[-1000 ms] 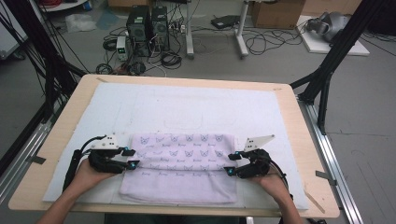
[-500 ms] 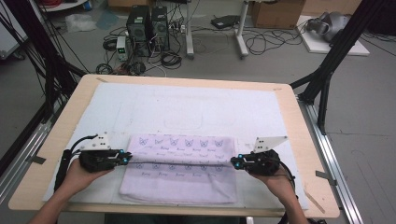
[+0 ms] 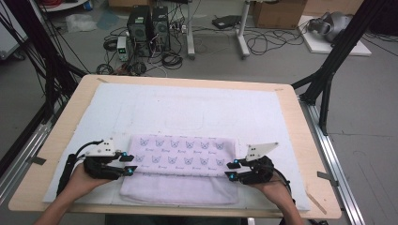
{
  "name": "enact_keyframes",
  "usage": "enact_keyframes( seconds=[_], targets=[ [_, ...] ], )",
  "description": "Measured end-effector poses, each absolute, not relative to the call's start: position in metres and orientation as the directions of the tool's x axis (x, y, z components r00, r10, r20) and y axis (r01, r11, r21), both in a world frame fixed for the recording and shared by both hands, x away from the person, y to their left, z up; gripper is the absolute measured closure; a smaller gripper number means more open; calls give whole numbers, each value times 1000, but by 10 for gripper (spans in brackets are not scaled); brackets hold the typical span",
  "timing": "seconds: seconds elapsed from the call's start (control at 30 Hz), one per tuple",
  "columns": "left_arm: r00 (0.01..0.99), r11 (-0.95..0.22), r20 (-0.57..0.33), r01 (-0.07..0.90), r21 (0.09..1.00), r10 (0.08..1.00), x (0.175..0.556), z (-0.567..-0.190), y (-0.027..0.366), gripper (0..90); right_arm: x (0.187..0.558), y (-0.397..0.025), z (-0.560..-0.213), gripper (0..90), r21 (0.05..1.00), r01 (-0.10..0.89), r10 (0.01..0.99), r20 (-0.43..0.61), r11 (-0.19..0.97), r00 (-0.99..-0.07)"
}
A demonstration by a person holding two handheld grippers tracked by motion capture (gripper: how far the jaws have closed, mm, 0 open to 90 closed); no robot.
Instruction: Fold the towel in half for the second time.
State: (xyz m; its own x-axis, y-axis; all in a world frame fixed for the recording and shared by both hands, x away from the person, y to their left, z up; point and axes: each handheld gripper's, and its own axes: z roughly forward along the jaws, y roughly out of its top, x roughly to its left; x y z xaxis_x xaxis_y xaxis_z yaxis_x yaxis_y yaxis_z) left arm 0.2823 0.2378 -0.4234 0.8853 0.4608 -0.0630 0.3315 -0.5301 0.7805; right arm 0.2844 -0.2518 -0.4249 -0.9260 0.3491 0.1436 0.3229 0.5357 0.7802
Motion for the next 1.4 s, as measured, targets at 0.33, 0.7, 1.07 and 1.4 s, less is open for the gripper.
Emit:
enact_keyframes(
  seconds=[0.33, 0.7, 1.07, 1.4],
  targets=[
    [877, -554, -31, 330, 764, 480, 282, -438, 237, 846, 283, -254, -442, 855, 752, 326, 365, 122, 573, -923],
    [899, -521, 22, 233, 821, 437, 234, -394, 251, 862, 257, -265, -390, 872, 831, 241, 311, 87, 501, -946],
    [914, -514, -25, 250, 821, 405, 234, -409, 250, 586, 254, -268, -405, 619, 832, 306, 235, 217, 463, -947],
    [860, -452, -29, 296, 842, 509, 289, -411, 242, 555, 305, -267, -411, 523, 815, 374, 448, 160, 442, -880]
  ],
)
